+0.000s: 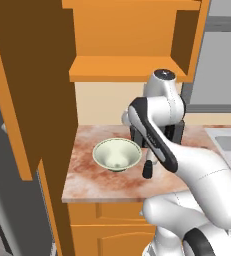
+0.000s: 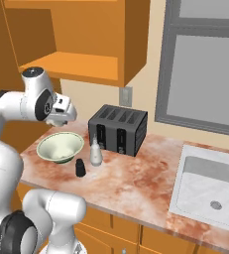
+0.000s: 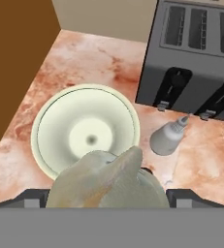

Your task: Retrieve the bottle and the shaker from the cabinet and place them next to the mixing bowl on the counter. Then add garlic from the fridge to the mixing bowl.

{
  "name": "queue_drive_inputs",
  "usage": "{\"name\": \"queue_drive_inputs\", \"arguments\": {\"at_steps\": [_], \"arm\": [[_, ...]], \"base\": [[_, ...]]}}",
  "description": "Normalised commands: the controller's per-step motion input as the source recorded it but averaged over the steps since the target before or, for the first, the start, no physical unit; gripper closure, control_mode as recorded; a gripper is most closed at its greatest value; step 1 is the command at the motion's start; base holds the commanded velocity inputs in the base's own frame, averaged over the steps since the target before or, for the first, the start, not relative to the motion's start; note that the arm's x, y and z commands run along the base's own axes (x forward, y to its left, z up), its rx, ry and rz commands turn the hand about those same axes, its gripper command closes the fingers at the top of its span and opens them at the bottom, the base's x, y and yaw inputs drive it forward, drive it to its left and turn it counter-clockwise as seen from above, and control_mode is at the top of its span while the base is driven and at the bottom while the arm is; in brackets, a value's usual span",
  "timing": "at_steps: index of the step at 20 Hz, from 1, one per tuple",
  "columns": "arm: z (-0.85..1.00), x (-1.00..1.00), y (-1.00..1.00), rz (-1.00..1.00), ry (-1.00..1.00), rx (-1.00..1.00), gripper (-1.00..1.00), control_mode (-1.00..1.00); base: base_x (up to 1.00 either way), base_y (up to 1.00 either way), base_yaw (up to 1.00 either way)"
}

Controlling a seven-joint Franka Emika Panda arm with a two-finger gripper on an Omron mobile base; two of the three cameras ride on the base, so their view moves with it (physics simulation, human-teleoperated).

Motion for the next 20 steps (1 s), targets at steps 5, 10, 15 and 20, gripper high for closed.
{"name": "queue_drive_inputs", "arguments": {"at_steps": [5,10,15,20], "arm": [[-0.42,0.24,0.03,0.0,0.08,0.0,1.0,-1.0],[-0.24,0.0,0.15,0.0,0.09,0.0,1.0,-1.0],[-0.27,0.0,0.23,0.0,0.06,0.0,1.0,-1.0],[-0.28,0.08,0.15,0.0,0.06,-0.01,1.0,-1.0]], "base": [[0.0,0.0,0.0],[0.0,0.0,0.0],[0.0,0.0,0.0],[0.0,0.0,0.0]]}}
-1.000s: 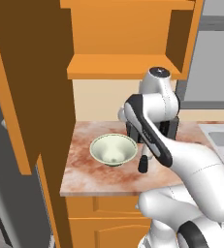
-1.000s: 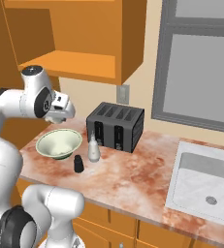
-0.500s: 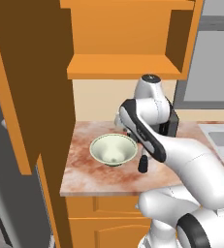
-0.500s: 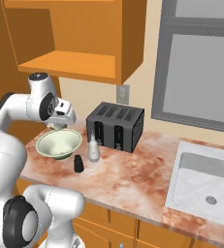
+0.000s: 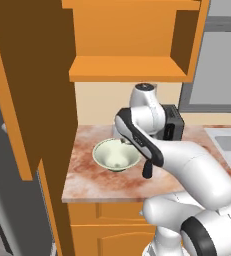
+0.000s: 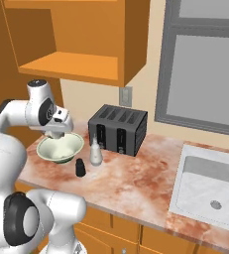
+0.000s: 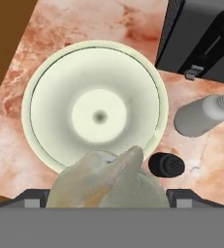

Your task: Retrieve the bottle and the shaker from the cabinet and place them next to the mixing bowl on the counter. Then add garlic from the fridge to the mixing bowl.

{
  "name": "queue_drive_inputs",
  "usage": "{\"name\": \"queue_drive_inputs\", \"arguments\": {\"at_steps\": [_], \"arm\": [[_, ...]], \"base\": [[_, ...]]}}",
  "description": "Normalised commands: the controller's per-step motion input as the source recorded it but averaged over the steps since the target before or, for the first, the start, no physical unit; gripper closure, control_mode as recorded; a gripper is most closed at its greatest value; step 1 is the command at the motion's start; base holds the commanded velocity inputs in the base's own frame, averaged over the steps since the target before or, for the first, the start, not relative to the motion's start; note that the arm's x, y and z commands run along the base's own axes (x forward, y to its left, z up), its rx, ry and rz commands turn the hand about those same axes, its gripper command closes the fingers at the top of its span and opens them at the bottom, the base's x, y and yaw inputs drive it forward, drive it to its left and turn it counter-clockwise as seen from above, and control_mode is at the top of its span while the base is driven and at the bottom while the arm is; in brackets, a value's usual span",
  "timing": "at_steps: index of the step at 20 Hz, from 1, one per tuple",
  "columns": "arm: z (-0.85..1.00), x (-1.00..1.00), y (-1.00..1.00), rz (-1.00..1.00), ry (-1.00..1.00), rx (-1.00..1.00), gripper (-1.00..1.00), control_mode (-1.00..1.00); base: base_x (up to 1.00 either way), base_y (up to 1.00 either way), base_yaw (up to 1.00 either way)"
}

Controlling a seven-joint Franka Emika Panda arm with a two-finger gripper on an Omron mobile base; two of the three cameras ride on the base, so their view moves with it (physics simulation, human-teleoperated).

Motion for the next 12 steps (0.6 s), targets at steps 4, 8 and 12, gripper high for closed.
{"name": "queue_drive_inputs", "arguments": {"at_steps": [4,8,12], "arm": [[-0.43,0.14,0.1,0.0,0.03,0.0,1.0,-1.0],[-0.45,0.2,0.04,0.0,0.02,0.0,1.0,-1.0],[-0.31,0.2,0.0,0.0,0.04,0.0,1.0,-1.0]], "base": [[0.0,0.0,0.0],[0.0,0.0,0.0],[0.0,0.0,0.0]]}}
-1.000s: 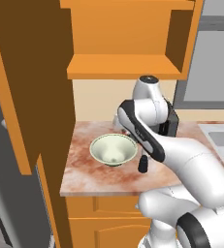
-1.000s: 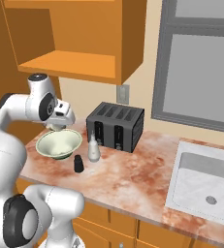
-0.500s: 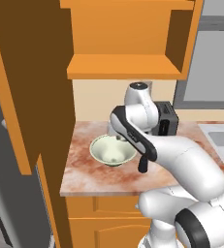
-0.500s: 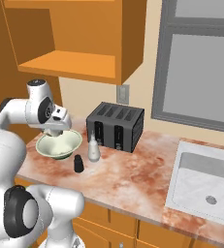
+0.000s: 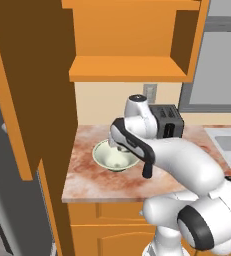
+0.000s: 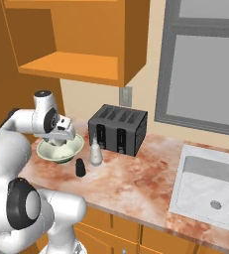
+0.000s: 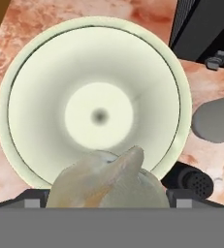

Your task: Retrieve the bottle and the shaker from the cabinet and place them next to the mixing bowl on the counter. Then add garlic from the fridge to the mixing bowl.

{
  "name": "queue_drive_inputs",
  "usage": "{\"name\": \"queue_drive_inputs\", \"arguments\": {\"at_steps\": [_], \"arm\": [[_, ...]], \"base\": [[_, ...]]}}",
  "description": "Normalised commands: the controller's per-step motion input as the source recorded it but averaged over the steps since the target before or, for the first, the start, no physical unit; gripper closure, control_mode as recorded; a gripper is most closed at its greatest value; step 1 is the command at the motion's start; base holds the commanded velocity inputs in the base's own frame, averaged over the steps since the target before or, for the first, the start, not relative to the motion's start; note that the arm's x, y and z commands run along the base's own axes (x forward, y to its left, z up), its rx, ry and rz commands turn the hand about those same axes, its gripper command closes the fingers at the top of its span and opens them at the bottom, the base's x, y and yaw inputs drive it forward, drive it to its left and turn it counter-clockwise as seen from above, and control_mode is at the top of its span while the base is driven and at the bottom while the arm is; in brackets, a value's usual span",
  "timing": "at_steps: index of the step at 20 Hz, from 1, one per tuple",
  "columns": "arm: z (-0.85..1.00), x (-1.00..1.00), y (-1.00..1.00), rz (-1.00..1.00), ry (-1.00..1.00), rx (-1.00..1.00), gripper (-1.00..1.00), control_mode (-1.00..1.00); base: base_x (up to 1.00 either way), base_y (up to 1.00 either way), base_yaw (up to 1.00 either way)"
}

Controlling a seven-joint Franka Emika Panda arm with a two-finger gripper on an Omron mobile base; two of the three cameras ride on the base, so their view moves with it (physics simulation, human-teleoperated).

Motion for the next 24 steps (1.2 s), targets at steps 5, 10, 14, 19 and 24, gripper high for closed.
{"name": "queue_drive_inputs", "arguments": {"at_steps": [5,10,14,19,24], "arm": [[-0.26,0.15,0.0,0.0,0.03,0.0,1.0,-1.0],[-0.16,0.03,0.05,0.0,0.03,0.0,1.0,-1.0],[-0.09,0.0,0.06,0.0,0.01,0.0,1.0,-1.0],[-0.08,0.09,0.14,0.0,0.0,0.0,1.0,-1.0],[-0.09,0.39,0.11,0.0,0.0,0.0,1.0,-1.0]], "base": [[0.0,0.0,0.0],[0.0,0.0,0.0],[0.0,0.0,0.0],[0.0,0.0,0.0],[0.0,0.0,0.0]]}}
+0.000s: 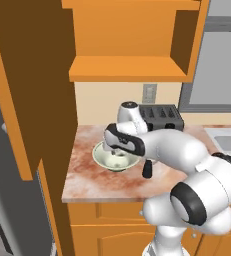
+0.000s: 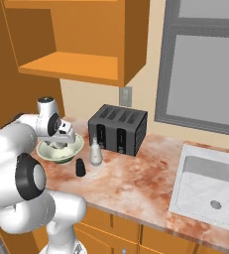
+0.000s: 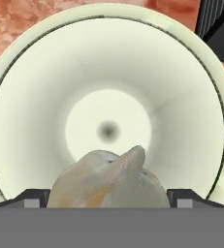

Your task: Retrieve the bottle and the shaker from the cabinet and place them next to the mixing bowl on the counter. Then add garlic from the fridge to the mixing bowl.

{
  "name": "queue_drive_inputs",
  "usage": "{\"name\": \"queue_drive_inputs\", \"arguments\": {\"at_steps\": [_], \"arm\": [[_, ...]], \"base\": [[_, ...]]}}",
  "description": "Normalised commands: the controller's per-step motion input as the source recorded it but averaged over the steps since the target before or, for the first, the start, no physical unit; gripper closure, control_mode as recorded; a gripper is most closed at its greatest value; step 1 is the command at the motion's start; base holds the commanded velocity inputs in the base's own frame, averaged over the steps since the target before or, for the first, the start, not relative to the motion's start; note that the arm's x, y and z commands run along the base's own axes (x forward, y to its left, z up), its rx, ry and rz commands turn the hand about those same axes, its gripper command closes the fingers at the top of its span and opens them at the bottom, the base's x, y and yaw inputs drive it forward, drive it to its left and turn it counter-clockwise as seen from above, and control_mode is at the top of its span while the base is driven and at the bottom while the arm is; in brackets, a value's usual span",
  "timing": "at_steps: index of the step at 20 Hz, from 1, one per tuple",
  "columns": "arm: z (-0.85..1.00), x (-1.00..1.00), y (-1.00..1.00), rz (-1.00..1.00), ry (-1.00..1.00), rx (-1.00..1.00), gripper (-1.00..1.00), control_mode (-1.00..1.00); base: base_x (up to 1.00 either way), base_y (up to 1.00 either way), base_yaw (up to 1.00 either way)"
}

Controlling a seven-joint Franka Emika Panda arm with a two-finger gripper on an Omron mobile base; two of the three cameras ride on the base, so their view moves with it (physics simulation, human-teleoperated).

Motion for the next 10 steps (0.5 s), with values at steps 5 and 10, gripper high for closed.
{"name": "queue_drive_inputs", "arguments": {"at_steps": [5,10], "arm": [[0.0,0.17,0.07,0.0,0.0,0.0,1.0,-1.0],[-0.07,0.01,0.04,0.0,0.0,0.0,1.0,-1.0]], "base": [[0.0,0.0,0.0],[0.0,0.0,0.0]]}}
